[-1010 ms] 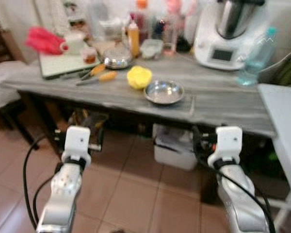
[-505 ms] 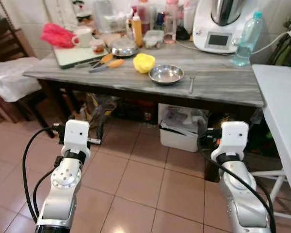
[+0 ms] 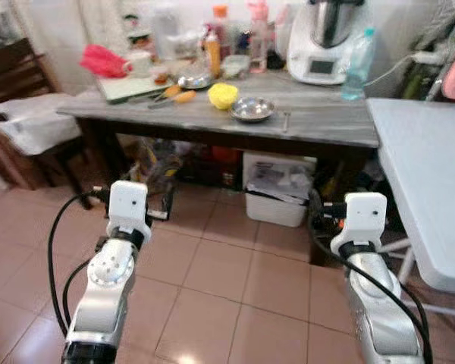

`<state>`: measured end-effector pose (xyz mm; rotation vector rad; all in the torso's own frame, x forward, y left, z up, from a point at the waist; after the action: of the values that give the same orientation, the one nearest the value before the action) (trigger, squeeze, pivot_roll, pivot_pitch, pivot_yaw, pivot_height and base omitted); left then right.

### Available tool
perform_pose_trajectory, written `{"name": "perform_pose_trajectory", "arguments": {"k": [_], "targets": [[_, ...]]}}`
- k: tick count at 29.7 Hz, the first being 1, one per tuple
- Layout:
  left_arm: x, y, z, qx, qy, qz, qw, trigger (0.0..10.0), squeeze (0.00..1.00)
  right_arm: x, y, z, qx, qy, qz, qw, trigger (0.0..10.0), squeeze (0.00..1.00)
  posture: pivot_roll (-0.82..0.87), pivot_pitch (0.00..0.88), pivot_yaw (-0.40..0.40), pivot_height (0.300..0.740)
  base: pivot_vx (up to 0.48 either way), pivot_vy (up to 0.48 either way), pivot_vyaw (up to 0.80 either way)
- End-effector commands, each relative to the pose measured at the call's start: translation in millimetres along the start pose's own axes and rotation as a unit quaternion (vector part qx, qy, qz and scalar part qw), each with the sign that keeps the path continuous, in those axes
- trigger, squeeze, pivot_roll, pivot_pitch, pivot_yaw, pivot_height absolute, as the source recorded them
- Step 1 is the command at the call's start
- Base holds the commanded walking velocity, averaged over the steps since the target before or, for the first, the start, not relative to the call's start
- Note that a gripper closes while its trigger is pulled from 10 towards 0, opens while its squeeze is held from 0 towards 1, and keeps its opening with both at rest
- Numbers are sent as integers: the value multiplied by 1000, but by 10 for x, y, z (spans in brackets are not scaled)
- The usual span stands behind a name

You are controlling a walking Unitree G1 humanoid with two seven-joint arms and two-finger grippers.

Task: Setting the table

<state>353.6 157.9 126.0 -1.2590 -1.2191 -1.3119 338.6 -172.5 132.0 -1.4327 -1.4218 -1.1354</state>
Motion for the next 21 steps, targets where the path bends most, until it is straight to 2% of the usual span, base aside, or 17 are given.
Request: {"name": "perform_pose_trajectory", "arguments": {"k": [1, 4, 8, 11, 21], "targets": [[46, 26, -8, -8, 1, -5, 1000, 10000, 0, 23, -7, 13, 1, 4, -2, 1000, 10000, 0, 30, 0, 63, 740, 0, 0, -469], [49, 30, -33, -14, -3, -4, 1000, 10000, 0, 21, -15, 14, 1, 4, -1, 1000, 10000, 0, 26, 4, 67, 740, 0, 0, -465], [42, 29, -83, -27, -11, -2, 1000, 10000, 0, 40, -11, 3, -1, 5, -4, 1000, 10000, 0, 24, 6, 69, 740, 0, 0, 0], [39, 31, -98, -30, -15, -1, 999, 10000, 0, 39, -4, 1, -2, 4, -4, 1000, 10000, 0, 25, 4, 68, 740, 0, -358, 0], [47, 33, -100, -30, -17, -2, 999, 10000, 0, 52, 13, 9, -1, 6, -6, 1000, 10000, 0, 32, 2, 67, 740, 0, -445, -691]]}}
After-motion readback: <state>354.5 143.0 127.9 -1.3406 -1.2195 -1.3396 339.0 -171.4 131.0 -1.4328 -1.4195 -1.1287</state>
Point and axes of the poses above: a point about 5 cm out from each wrist's last joint towards the gripper, its own y axis pointing out of the wrist towards the gripper, its own x axis along the axis of the wrist's last joint, z = x × y, the point moved 6 cm from there along y, pointing out of the wrist towards the gripper, and after that the axes turned 9 degrees about -y, right-handed, at the moved point
